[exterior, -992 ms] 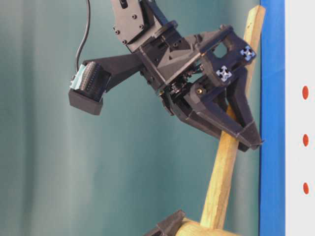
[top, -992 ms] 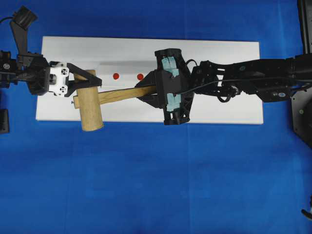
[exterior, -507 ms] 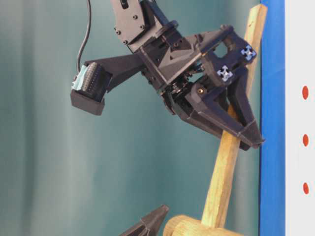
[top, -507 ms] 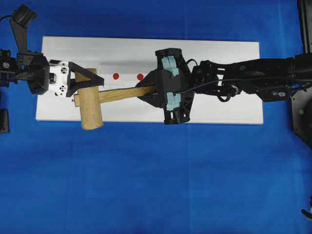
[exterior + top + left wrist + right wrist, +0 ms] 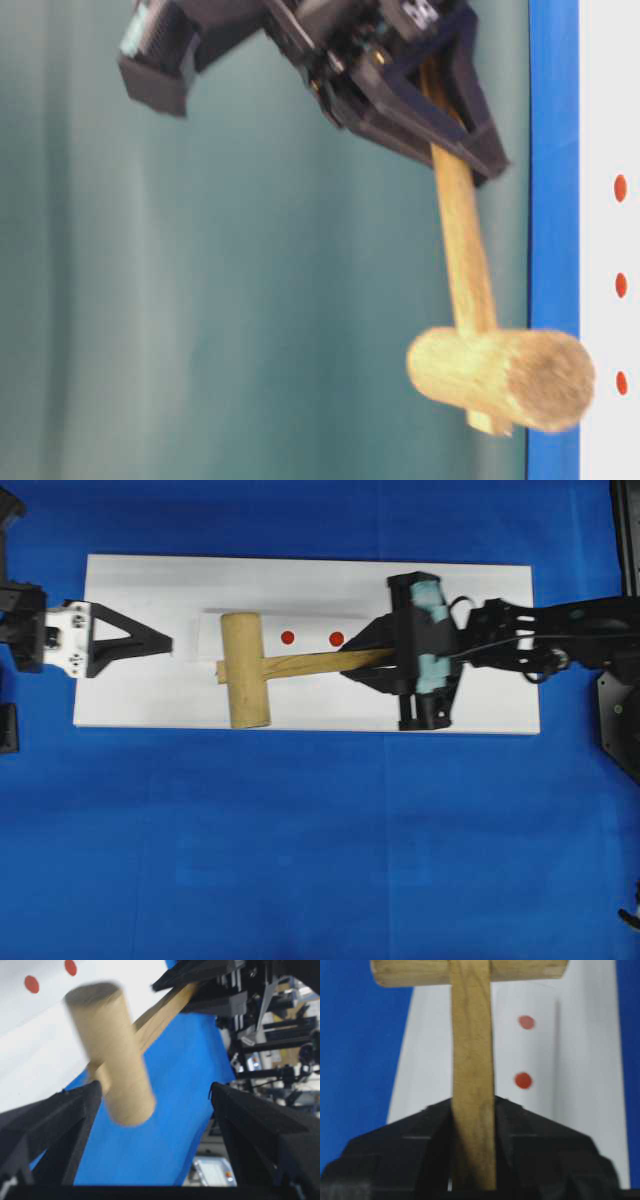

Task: Hit the mark with a hammer.
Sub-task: 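Release the mallet head with the left gripper and pull it back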

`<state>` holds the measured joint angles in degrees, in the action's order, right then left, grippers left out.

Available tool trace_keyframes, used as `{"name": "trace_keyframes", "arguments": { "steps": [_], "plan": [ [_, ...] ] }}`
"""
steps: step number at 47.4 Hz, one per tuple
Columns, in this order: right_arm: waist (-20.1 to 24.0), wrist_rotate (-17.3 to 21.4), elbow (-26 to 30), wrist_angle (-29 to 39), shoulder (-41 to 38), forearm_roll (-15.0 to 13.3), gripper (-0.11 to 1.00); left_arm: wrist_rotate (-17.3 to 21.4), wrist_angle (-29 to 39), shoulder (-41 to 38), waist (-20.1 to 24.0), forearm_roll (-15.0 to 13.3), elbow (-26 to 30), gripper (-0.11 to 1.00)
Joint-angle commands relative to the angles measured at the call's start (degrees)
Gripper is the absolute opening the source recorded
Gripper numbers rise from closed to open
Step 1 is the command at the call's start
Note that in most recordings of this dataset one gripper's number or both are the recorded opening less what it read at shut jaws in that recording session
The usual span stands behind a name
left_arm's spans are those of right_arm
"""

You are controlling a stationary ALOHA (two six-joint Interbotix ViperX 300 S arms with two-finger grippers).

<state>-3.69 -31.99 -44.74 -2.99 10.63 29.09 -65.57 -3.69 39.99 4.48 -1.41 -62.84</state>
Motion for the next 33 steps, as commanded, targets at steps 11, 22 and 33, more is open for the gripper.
{"name": "trace_keyframes", "arguments": {
  "steps": [11,22,33],
  "plan": [
    [0.18,0.09,-1.76,-0.44,4.48,2.2,0.08,0.18,5.54,6.68,0.09,0.35,-0.88,0.87],
    [0.18,0.18,-1.32,-0.44,4.48,2.9,0.08,4.13,6.24,7.21,0.7,1.58,-0.97,0.86],
    [3.08,2.55,-1.14,-0.53,4.13,6.42,0.08,27.86,7.38,7.29,0.97,1.76,-0.97,0.85]
  ]
}}
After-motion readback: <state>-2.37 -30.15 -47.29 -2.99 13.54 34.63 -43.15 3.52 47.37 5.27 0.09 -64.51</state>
